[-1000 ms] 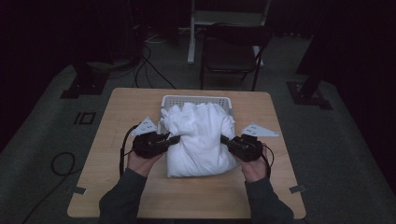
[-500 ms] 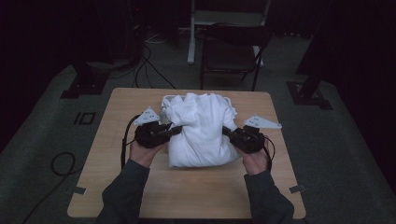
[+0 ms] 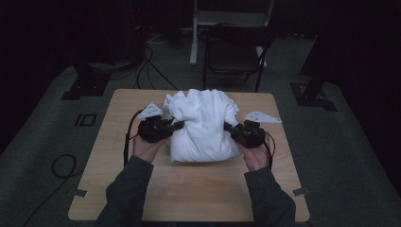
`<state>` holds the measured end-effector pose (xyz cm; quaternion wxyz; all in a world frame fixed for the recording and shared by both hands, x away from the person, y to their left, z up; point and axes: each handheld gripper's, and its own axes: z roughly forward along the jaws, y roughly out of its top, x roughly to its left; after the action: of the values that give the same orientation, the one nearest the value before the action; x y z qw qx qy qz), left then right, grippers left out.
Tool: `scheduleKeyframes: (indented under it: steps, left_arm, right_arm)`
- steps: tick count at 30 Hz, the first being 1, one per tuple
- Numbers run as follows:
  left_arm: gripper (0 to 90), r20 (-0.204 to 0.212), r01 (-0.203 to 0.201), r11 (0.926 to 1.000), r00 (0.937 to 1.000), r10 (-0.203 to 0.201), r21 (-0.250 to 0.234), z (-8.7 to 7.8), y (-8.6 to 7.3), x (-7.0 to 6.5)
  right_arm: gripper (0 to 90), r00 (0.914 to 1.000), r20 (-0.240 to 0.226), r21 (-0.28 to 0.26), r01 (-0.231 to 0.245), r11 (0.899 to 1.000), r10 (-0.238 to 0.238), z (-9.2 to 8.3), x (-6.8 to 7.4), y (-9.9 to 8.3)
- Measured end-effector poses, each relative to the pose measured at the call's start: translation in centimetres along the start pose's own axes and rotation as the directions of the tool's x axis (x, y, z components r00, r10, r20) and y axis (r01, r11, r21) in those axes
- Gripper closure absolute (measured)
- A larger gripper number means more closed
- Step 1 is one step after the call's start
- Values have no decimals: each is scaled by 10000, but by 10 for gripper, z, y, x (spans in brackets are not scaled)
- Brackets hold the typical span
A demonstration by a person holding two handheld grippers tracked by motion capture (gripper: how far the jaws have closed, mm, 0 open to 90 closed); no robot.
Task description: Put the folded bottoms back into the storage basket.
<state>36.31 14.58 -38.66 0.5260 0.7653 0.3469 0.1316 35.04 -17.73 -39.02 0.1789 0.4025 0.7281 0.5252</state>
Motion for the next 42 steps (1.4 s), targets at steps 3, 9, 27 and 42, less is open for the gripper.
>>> scheduleKeyframes:
  steps: [3, 9, 27, 42]
  left_arm:
    - [756, -28, 46, 10000, 10000, -46, -12, 2, 1, 3]
    - [756, -105, 135, 9999, 9999, -134, 26, 6, 4, 9]
    - [756, -318, 119, 9999, 9994, -118, 44, 19, 8, 24]
    - [756, -425, 323, 9995, 9986, -325, -55, 23, 13, 30]
  right_arm:
    - [787, 10000, 23, 17, -45, 10000, 45, 4, -2, 2]
    - [788, 9999, 104, 23, -83, 10000, 83, 10, -5, 6]
    - [787, 9991, 264, 34, -321, 9995, 320, 25, -15, 8]
    - [787, 9986, 375, 0, -386, 9993, 386, 31, -21, 15]
